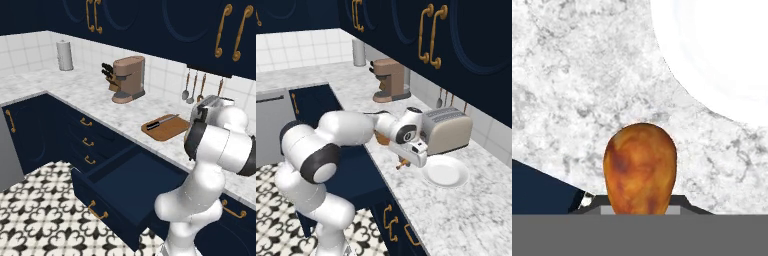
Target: Pick up the knife from the drawer and place it on the cutting board. Then place the meat from the plate to the cutting board.
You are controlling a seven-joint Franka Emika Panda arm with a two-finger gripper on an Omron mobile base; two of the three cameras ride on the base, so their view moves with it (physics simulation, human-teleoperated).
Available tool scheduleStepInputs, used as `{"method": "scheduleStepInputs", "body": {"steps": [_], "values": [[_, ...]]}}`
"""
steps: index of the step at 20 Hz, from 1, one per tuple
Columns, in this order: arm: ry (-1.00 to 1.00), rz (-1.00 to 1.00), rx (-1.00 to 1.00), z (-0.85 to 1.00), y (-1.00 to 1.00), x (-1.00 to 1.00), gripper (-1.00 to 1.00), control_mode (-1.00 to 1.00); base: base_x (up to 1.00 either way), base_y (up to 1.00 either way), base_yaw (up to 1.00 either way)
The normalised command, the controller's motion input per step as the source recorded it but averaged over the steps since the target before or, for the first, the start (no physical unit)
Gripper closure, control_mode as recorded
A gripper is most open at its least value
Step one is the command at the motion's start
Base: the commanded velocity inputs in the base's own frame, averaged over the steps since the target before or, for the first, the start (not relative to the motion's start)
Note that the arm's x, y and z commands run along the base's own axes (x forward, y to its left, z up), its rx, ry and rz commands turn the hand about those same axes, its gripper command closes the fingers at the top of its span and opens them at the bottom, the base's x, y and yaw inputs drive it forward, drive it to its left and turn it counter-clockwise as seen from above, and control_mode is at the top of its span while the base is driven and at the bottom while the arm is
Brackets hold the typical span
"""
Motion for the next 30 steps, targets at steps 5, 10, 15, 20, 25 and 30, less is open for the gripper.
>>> {"method": "scheduleStepInputs", "body": {"steps": [5,10,15,20,25,30], "values": [[0.05,-0.01,-0.03,0.34,1.00,0.06,1.00,-1.00,0.00,0.00,0.00],[0.05,-0.08,0.00,0.27,0.80,0.66,1.00,-1.00,0.00,0.00,0.00],[0.16,-0.31,0.00,0.22,0.27,0.99,1.00,-1.00,0.00,0.00,0.00],[0.05,-0.29,-0.05,0.08,0.08,0.87,1.00,-1.00,0.00,0.00,0.00],[0.09,-0.16,-0.07,0.00,0.00,0.98,1.00,-1.00,0.00,0.00,0.00],[0.03,-0.06,0.05,-0.22,-0.35,0.63,1.00,-1.00,0.00,0.00,0.00]]}}
